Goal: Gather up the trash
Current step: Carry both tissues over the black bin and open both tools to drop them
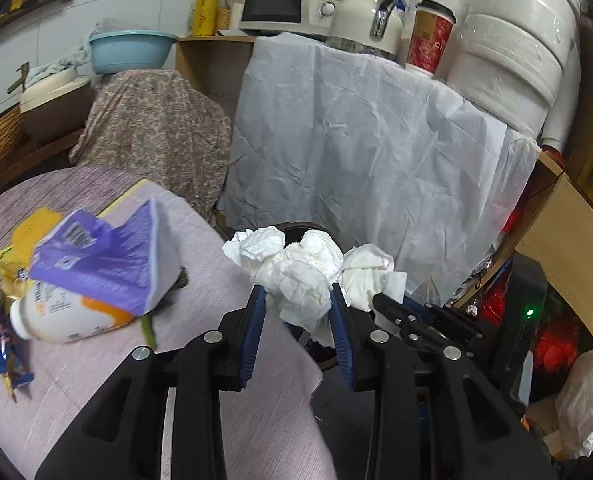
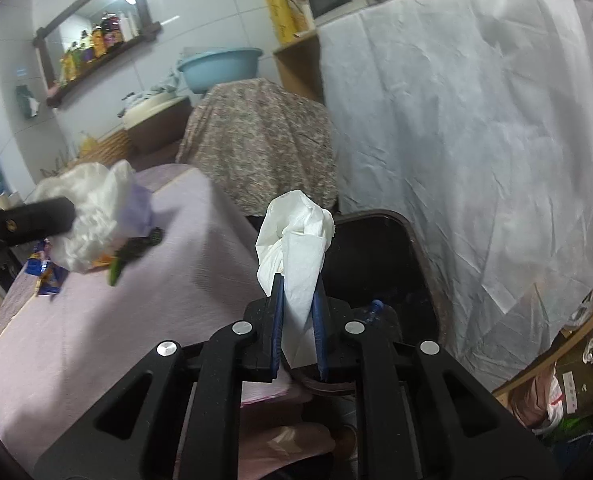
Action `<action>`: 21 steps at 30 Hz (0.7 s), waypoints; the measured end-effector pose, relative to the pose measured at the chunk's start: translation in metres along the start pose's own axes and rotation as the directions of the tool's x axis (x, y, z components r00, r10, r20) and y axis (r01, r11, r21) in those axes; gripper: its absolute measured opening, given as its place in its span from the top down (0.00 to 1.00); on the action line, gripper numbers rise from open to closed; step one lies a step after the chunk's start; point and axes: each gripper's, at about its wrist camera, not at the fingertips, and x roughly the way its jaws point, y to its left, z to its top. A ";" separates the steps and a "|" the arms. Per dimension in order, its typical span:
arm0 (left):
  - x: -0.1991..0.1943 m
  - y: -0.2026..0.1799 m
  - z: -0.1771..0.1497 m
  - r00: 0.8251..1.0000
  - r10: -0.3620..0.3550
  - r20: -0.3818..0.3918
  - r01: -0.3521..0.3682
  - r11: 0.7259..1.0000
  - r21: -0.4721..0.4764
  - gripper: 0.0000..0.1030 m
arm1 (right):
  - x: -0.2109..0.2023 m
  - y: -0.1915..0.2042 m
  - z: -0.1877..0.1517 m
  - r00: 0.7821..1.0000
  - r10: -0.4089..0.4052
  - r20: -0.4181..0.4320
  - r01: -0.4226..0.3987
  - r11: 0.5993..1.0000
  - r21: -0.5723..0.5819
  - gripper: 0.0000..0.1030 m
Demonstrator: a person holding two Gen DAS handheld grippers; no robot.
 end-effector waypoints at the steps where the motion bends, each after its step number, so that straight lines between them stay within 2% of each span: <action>1: 0.007 -0.003 0.003 1.000 -0.001 -0.010 0.001 1.000 0.003 0.68 | 0.005 -0.006 -0.001 1.000 -0.011 -0.008 0.011 1.000 0.008 0.86; 7: 0.052 -0.020 0.020 0.998 -0.002 -0.066 0.005 1.000 0.031 0.68 | 0.027 -0.026 -0.012 0.998 -0.045 -0.042 0.046 0.998 0.038 0.86; 10: 0.075 -0.029 0.030 0.996 0.022 -0.088 -0.016 0.997 0.074 0.68 | 0.036 -0.036 -0.017 0.997 -0.052 -0.062 0.055 0.997 0.056 0.86; 14: 0.109 -0.035 0.038 0.989 0.016 -0.146 -0.007 0.998 0.060 0.68 | 0.045 -0.043 -0.019 0.995 -0.061 -0.083 0.066 0.996 0.059 0.86; 21: 0.157 -0.045 0.040 0.974 0.046 -0.221 -0.030 0.997 0.073 0.68 | 0.066 -0.053 -0.024 0.990 -0.088 -0.114 0.095 0.994 0.057 0.86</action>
